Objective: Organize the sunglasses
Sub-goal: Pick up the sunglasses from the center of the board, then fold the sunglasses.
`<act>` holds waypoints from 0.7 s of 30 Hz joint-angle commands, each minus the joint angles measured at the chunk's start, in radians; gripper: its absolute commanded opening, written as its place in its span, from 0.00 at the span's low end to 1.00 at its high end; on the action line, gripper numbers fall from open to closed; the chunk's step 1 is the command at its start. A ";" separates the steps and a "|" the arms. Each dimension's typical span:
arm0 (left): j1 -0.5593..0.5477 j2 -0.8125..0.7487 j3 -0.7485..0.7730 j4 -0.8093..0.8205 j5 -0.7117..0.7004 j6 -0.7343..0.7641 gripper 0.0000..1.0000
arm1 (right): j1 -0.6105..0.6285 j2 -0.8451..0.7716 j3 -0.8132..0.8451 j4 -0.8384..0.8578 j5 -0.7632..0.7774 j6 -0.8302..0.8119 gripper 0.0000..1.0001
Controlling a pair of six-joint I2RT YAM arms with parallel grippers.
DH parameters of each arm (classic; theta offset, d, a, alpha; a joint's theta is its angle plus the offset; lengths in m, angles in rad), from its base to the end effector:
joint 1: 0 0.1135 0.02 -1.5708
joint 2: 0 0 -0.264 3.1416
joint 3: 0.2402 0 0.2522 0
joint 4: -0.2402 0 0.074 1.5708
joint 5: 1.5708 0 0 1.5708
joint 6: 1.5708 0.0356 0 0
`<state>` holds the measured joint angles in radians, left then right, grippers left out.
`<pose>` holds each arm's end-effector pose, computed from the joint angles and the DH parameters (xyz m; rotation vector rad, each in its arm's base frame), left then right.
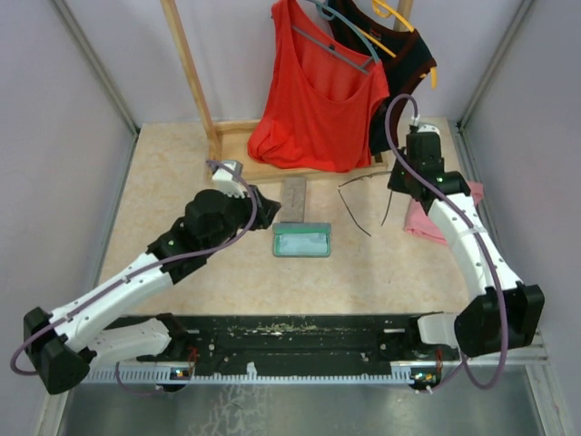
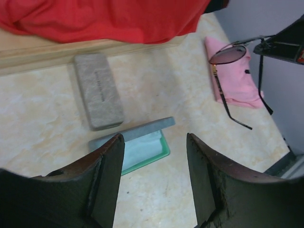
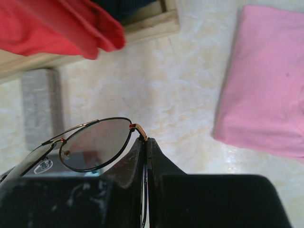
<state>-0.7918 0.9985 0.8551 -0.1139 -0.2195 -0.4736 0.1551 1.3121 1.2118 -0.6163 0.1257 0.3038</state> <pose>0.1694 -0.1605 0.3321 0.1395 1.8723 -0.6866 0.2819 0.0396 0.3321 0.2347 2.2703 0.0963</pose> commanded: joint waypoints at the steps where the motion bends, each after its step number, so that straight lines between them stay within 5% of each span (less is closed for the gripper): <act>1: -0.094 0.116 0.083 0.135 -0.017 -0.004 0.63 | 0.117 -0.072 0.119 -0.084 0.100 0.172 0.00; 6: -0.254 0.208 0.096 0.330 -0.180 0.011 0.75 | 0.202 -0.076 0.182 -0.144 0.194 0.240 0.00; 12: -0.319 0.272 0.055 0.557 -0.248 -0.005 0.88 | 0.226 -0.084 0.217 -0.181 0.247 0.262 0.00; 21: -0.320 0.404 0.101 0.612 -0.360 0.035 0.87 | 0.233 -0.117 0.212 -0.188 0.244 0.267 0.00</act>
<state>-1.1091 1.3518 0.9207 0.4301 -0.5213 -0.4698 0.3786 1.2476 1.3766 -0.8188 0.3443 0.5549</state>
